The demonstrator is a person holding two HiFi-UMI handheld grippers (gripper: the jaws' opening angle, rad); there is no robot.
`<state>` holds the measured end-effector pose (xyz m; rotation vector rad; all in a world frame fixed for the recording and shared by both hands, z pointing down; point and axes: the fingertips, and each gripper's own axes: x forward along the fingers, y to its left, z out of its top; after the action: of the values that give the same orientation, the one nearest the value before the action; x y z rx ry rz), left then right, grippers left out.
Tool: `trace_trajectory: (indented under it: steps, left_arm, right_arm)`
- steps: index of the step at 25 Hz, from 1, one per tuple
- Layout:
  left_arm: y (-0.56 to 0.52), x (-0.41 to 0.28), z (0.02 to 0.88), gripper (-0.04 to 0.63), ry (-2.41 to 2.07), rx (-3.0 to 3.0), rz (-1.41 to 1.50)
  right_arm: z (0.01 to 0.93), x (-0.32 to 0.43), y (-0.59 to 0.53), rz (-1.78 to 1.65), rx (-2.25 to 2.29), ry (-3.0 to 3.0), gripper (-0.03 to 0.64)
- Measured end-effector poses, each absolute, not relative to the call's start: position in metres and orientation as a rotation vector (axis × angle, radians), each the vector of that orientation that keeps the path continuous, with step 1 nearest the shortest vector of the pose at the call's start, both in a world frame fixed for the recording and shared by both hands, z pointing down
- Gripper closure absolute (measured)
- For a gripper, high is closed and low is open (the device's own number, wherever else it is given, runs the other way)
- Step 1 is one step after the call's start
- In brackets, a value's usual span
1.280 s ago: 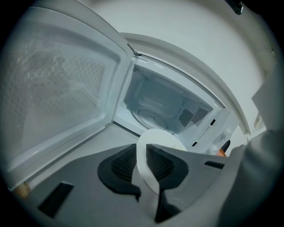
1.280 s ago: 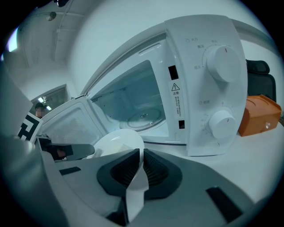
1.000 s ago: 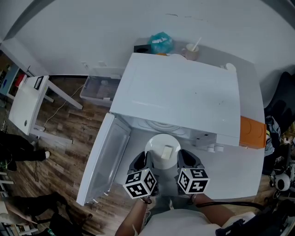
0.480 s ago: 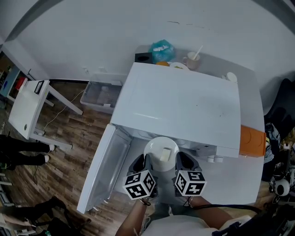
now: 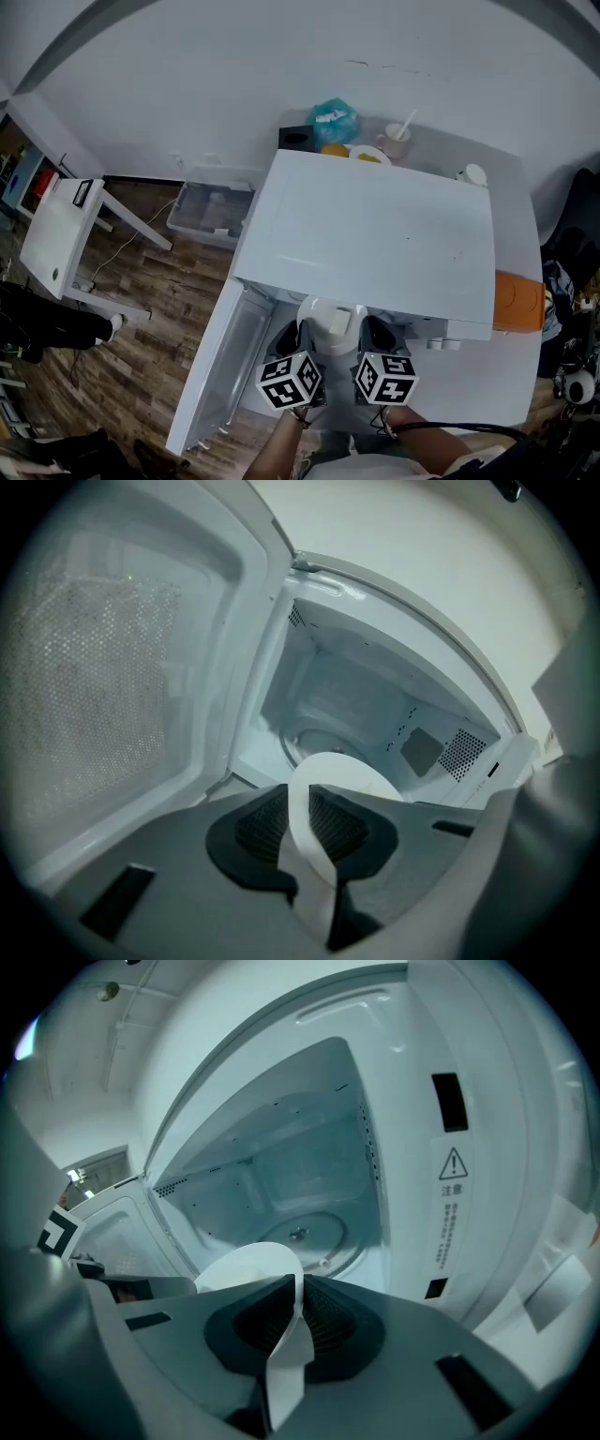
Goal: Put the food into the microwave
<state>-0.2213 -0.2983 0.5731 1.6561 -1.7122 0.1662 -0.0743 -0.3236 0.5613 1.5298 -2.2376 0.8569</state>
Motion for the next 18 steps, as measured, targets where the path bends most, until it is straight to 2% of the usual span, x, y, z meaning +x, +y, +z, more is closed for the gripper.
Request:
trace_trajectory:
  steps: [18]
  left_arm:
    - [-0.347,-0.226,0.569,0.525,-1.731,1.729,0.138]
  right_arm:
    - [0.561,-0.076,-0.362,0.852,1.727,-2.199,0.578]
